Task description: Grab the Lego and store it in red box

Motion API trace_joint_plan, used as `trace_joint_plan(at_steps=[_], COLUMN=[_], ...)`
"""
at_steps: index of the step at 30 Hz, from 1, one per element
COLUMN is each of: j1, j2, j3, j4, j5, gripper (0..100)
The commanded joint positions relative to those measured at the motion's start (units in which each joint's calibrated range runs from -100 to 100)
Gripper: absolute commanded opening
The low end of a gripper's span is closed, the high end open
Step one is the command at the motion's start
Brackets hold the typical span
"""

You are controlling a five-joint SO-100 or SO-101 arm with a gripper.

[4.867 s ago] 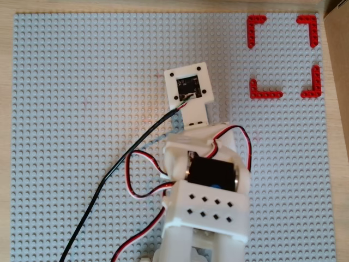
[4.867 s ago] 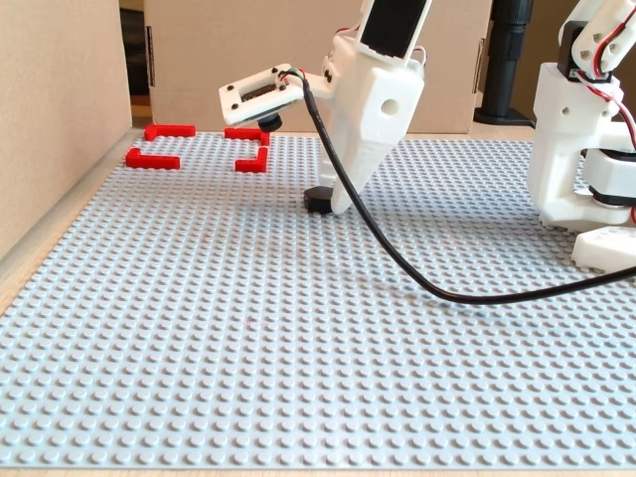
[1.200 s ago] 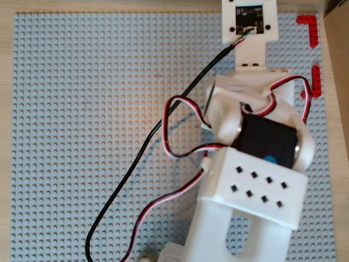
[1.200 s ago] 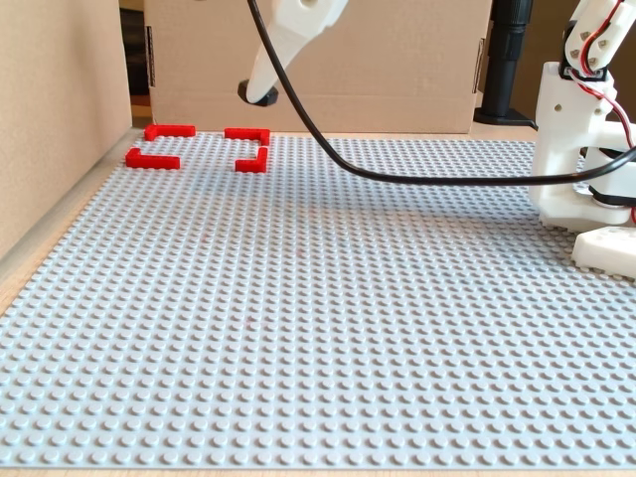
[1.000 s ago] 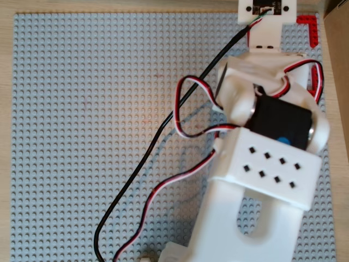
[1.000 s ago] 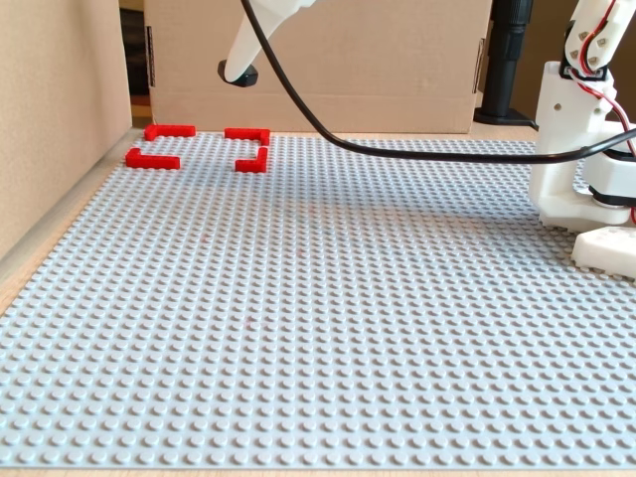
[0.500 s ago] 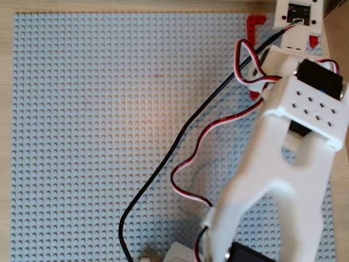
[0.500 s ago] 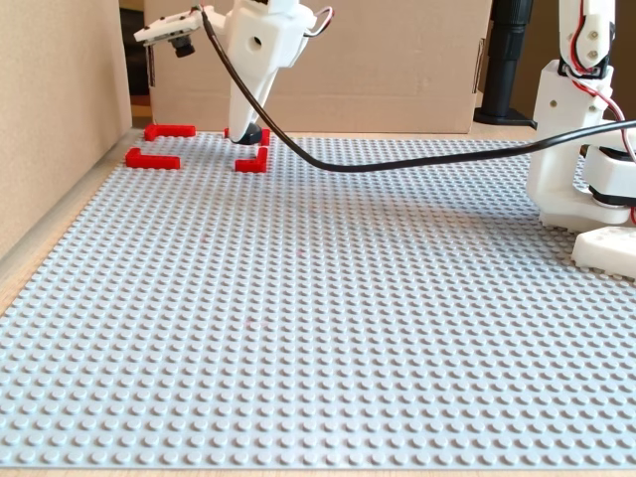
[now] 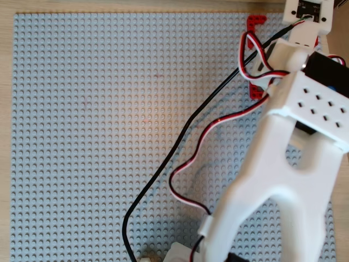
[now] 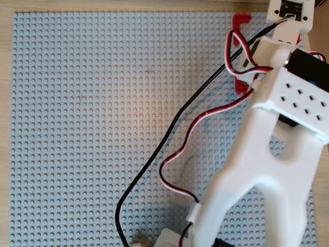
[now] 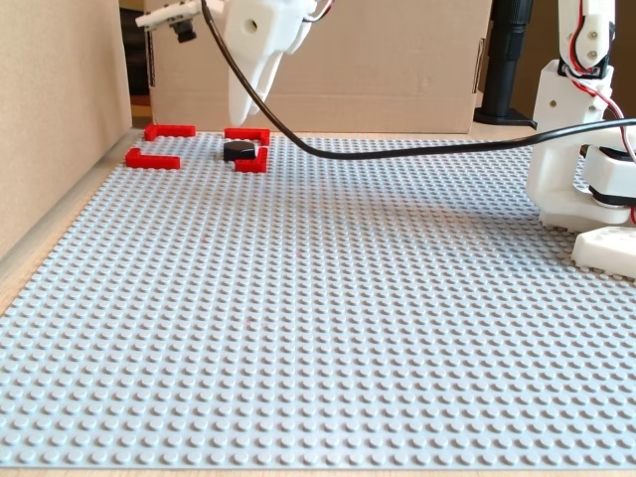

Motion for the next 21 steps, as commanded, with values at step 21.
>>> trace_joint_plan(at_steps=[21], j1=[-10.68], j2=[-82.61], j3=[12.86], j4=[39.97], j5=[-8.30], gripper=[1])
